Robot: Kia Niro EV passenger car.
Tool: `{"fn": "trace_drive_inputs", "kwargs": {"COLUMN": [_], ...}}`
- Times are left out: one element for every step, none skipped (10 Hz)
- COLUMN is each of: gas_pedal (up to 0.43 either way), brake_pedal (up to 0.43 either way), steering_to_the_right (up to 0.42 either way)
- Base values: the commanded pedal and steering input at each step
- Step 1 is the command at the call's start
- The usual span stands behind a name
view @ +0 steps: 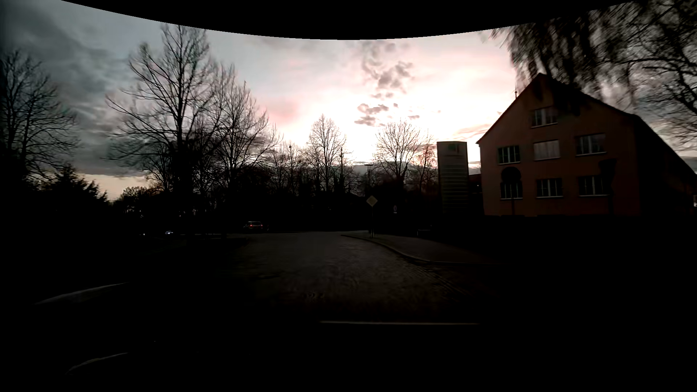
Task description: Follow the waypoints while adhering to traffic rules and regulations
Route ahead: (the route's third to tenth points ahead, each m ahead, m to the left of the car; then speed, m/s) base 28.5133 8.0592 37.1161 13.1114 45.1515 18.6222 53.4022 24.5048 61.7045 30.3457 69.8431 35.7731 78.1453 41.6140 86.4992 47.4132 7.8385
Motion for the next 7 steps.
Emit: {"fn": "trace_drive_inputs", "kwargs": {"gas_pedal": [0.067,0.067,0.067,0.059,0.039,0.039,0.039], "brake_pedal": [0.000,0.000,0.000,0.000,0.000,0.000,0.000], "steering_to_the_right": [-0.030,-0.033,-0.034,-0.034,-0.034,-0.034,-0.034]}}
